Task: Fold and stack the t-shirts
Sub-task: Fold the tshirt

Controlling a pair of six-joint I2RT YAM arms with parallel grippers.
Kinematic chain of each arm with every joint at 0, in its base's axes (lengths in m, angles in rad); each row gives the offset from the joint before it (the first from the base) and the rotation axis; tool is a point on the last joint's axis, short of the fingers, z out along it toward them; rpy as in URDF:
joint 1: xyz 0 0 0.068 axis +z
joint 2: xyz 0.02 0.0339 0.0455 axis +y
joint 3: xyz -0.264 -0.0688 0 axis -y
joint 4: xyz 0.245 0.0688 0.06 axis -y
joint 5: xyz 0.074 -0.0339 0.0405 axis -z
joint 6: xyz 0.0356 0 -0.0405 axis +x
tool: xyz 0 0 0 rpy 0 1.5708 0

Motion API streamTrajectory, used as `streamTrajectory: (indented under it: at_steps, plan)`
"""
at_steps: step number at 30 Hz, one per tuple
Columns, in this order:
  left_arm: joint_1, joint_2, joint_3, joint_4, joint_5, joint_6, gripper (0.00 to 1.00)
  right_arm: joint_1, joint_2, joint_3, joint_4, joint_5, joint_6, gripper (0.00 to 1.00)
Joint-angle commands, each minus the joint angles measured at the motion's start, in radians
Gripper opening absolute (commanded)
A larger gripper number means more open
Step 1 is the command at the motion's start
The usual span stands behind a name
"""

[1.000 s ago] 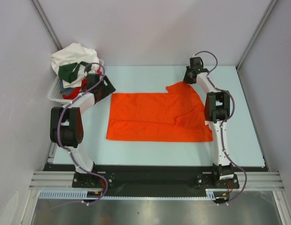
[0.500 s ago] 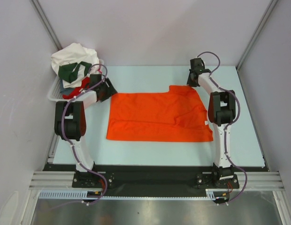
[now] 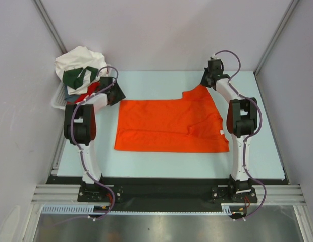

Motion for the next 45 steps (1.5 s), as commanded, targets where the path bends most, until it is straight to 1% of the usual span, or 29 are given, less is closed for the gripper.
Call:
streamTrajectory:
  at_steps: [1,3,4,5,8,12,14,16,18,21,22,25,28,32,34,40,45]
  plan:
    - [-0.002,0.052,0.065,-0.033,-0.040,-0.012,0.59,-0.015,-0.010,0.009,0.068,-0.069,0.019,0.00]
    - [-0.004,0.062,0.094,-0.045,-0.037,-0.012,0.57,-0.018,-0.006,0.007,0.079,-0.080,0.034,0.00]
    - [-0.004,0.072,0.100,-0.045,-0.035,-0.012,0.54,-0.018,-0.005,0.007,0.080,-0.108,0.041,0.00]
    - [-0.005,0.078,0.114,-0.058,-0.035,-0.013,0.52,-0.020,-0.003,0.009,0.082,-0.115,0.044,0.00]
    - [-0.007,0.099,0.148,-0.107,-0.049,-0.017,0.51,-0.020,-0.006,0.011,0.076,-0.122,0.047,0.00]
    - [-0.015,0.105,0.157,-0.130,-0.057,-0.023,0.52,-0.021,-0.028,-0.008,0.074,-0.122,0.047,0.00]
    - [-0.019,0.125,0.192,-0.176,-0.054,-0.023,0.52,-0.021,-0.040,-0.031,0.082,-0.123,0.051,0.00]
    - [-0.022,0.147,0.211,-0.199,-0.051,-0.023,0.48,-0.021,-0.054,-0.048,0.096,-0.126,0.056,0.00]
    - [-0.022,0.135,0.199,-0.200,-0.060,-0.030,0.45,-0.020,-0.060,-0.066,0.102,-0.132,0.062,0.00]
    - [-0.022,0.134,0.191,-0.194,-0.057,-0.030,0.35,-0.021,-0.060,-0.066,0.097,-0.140,0.065,0.00]
    - [-0.022,0.138,0.199,-0.194,-0.055,-0.027,0.23,-0.023,-0.059,-0.065,0.099,-0.142,0.065,0.00]
    - [-0.022,0.125,0.203,-0.191,-0.072,-0.024,0.00,-0.026,-0.060,-0.042,0.078,-0.152,0.064,0.00]
    - [-0.024,0.078,0.174,-0.155,-0.107,-0.013,0.00,-0.037,-0.071,-0.014,0.039,-0.177,0.067,0.00]
    - [-0.036,-0.008,0.108,-0.078,-0.135,0.002,0.00,-0.055,-0.114,-0.035,0.022,-0.217,0.079,0.00]
    - [-0.053,-0.039,0.070,-0.033,-0.164,0.020,0.00,-0.060,-0.140,-0.080,0.028,-0.231,0.087,0.00]
    - [-0.094,-0.103,0.016,0.026,-0.206,0.066,0.00,-0.083,-0.239,-0.202,0.051,-0.276,0.093,0.00]
    - [-0.100,-0.171,-0.091,0.138,-0.163,0.082,0.00,-0.100,-0.335,-0.287,0.054,-0.283,0.094,0.00]
